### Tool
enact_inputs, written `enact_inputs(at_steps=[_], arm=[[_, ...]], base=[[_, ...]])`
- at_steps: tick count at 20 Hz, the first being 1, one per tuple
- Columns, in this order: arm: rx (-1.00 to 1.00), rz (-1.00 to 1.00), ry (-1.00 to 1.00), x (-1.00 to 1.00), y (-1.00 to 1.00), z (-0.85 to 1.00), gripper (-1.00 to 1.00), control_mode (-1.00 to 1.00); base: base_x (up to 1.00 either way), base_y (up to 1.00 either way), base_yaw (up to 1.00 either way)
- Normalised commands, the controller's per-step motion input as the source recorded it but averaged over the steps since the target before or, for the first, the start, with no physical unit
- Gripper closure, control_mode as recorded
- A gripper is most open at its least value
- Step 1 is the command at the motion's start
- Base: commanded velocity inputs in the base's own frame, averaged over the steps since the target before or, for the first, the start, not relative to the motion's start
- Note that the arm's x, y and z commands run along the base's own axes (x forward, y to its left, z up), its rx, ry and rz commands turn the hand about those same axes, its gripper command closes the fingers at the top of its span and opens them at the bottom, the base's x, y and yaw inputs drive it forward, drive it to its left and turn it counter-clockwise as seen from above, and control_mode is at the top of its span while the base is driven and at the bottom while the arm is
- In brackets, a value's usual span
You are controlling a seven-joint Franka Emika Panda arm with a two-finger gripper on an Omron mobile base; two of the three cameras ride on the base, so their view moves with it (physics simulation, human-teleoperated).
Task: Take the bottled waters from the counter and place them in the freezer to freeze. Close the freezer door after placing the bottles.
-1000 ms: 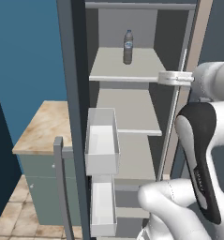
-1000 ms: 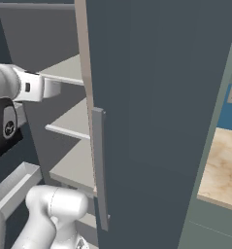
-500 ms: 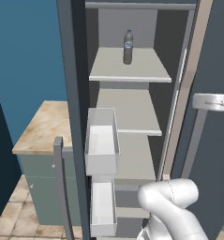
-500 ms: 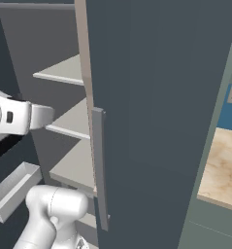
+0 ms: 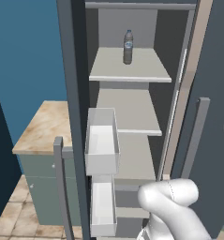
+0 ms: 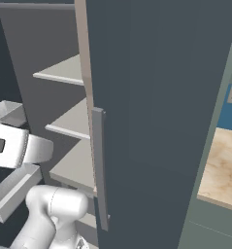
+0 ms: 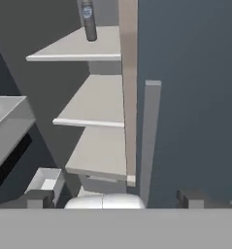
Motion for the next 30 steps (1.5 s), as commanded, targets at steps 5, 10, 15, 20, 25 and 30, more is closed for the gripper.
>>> enact_inputs(at_steps=[5, 10, 15, 20, 25, 30], arm=[[0.00, 0.00, 0.22, -0.21, -0.15, -0.38, -1.00, -1.00], [-0.10, -0.05, 0.29, 0.10, 0.02, -0.43, -1.00, -1.00], [-0.11, -0.09, 0.15, 0.18, 0.07, -0.38, -1.00, -1.00], [-0.01, -0.03, -0.02, 0.02, 0.01, -0.21, -1.00, -1.00], [0.13, 0.00, -0.03, 0.04, 0.18, -0.01, -1.00, -1.00], [0.02, 0.00, 0.01, 0.14, 0.43, -0.01, -1.00, -1.00]], base=[[0.00, 0.00, 0.00], [0.00, 0.00, 0.00], [0.00, 0.00, 0.00], [0.00, 0.00, 0.00], [0.00, 0.00, 0.00], [0.00, 0.00, 0.00]])
